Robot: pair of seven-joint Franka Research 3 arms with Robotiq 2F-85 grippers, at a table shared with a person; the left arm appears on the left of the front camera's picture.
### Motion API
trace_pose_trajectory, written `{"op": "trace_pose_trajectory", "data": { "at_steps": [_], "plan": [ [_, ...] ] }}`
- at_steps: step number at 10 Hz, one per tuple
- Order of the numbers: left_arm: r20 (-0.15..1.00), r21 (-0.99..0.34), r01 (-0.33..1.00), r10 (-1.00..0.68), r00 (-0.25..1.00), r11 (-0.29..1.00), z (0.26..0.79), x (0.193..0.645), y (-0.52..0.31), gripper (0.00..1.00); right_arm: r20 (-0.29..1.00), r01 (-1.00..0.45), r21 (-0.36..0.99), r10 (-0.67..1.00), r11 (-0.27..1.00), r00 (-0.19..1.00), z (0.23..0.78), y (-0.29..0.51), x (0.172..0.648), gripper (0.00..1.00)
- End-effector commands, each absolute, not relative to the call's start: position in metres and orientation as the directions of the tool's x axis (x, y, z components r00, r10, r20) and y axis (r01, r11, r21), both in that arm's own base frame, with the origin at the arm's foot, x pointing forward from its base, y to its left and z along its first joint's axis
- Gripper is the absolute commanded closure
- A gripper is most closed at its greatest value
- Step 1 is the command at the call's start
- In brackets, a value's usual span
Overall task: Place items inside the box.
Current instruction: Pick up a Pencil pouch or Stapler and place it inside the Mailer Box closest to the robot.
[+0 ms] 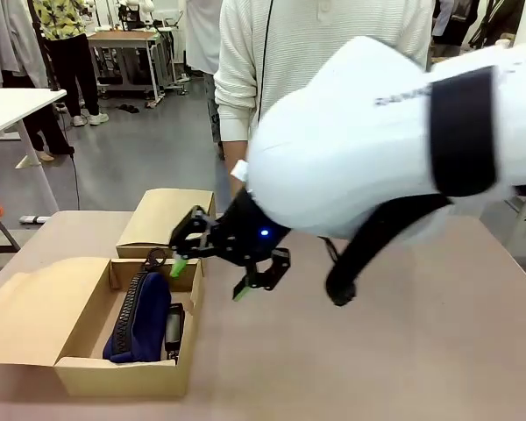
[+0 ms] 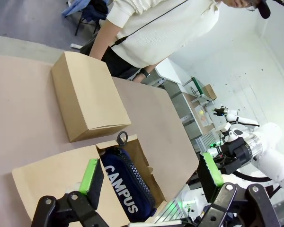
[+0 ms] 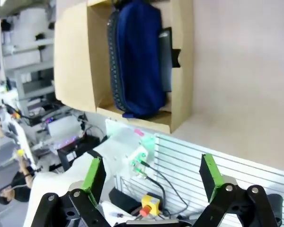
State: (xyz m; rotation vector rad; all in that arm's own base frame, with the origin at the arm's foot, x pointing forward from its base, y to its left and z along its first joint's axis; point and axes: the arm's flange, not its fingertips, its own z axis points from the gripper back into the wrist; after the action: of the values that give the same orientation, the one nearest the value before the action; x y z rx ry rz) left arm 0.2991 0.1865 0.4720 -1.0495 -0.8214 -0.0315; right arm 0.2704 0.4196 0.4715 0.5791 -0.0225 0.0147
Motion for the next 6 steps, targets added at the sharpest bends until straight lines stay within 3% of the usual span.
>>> {"op": "trace_pose_trajectory", "data": {
  "at_steps": [1, 4, 6],
  "plan": [
    [0.629, -0.748, 0.414, 0.354, 0.692, 0.519, 0.472, 0.299, 0.185, 0.00, 0.033, -0.007, 0.549, -0.013, 0.836, 0.999, 0.475, 0.405, 0.267, 0.00],
    [0.629, -0.748, 0.414, 0.354, 0.692, 0.519, 0.472, 0.299, 0.185, 0.00, -0.044, 0.157, 0.717, -0.181, 0.679, 0.983, 0.514, 0.288, 0.298, 0.00],
    [0.629, -0.748, 0.414, 0.354, 0.692, 0.519, 0.472, 0.299, 0.185, 0.00, -0.179, 0.314, 0.785, -0.289, 0.534, 0.940, 0.530, 0.178, 0.287, 0.00]
  ]
}}
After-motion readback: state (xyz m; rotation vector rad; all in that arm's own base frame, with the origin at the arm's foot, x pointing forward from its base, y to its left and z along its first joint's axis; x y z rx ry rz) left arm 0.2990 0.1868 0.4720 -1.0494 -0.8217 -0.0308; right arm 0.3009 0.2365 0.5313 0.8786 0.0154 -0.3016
